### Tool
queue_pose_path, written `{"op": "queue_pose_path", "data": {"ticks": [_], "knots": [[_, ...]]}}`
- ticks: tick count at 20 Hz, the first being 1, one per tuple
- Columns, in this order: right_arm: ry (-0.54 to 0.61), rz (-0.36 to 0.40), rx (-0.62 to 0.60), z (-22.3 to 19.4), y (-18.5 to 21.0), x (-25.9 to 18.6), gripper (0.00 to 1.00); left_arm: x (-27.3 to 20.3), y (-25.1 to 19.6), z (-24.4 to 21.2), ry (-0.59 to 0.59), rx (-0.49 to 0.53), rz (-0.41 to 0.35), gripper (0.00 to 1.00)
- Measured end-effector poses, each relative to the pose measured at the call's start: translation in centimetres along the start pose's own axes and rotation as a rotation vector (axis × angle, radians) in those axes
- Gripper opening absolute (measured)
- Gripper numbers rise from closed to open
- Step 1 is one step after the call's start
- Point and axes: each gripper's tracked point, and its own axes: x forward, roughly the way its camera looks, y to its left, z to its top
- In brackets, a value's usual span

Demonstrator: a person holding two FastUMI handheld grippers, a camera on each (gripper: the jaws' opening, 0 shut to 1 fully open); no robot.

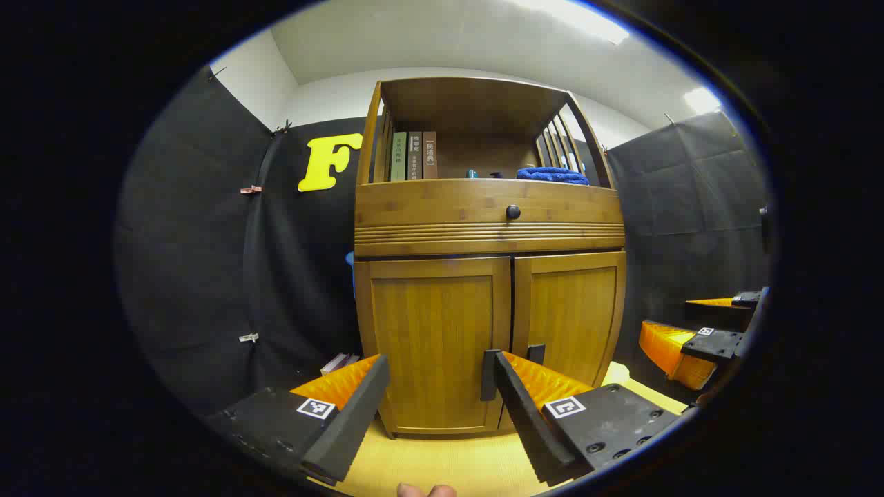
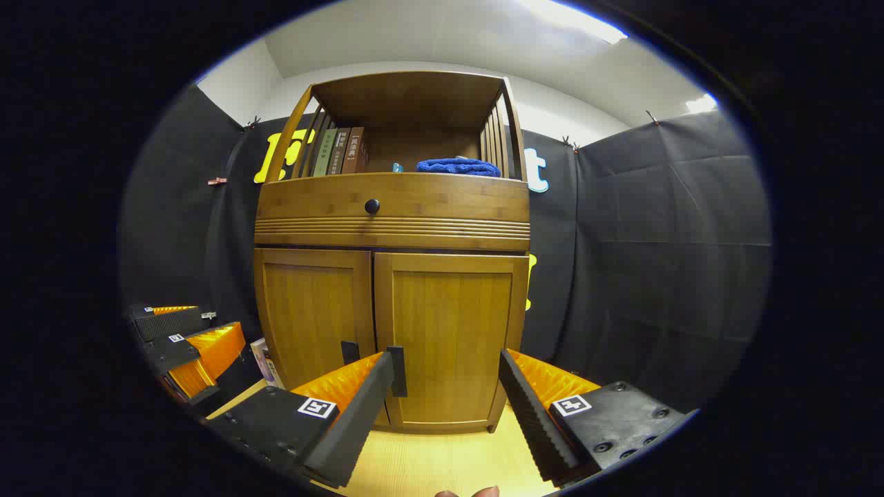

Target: Open the right door of the double-door shoe cabinet with the right hand, and open the left door with the left hand.

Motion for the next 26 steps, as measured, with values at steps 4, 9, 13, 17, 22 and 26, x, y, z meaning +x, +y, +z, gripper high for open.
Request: {"op": "queue_pose_path", "data": {"ticks": [4,9,13,17,22,26], "knots": [[-0.009,-0.004,0.007,0.3,0.1,0.0,0.97,0.2,0.4,-0.1,-0.004,-0.003,-0.001,0.94],[-0.009,0.005,0.004,0.4,0.5,0.0,0.97,0.2,0.4,-0.1,0.0,0.002,0.0,0.94],[-0.004,0.006,0.005,0.4,0.5,0.0,0.97,0.3,0.6,0.0,-0.004,-0.006,0.004,0.94],[-0.006,0.008,0.004,0.5,0.4,0.0,0.97,0.5,0.7,0.0,-0.005,-0.007,0.008,0.94],[-0.005,0.012,0.009,0.5,0.4,0.2,0.97,0.6,0.5,0.2,-0.008,-0.006,0.006,0.94],[-0.004,0.032,0.017,-0.1,1.1,1.4,0.98,0.8,0.5,-0.1,-0.005,-0.01,0.005,0.94]]}}
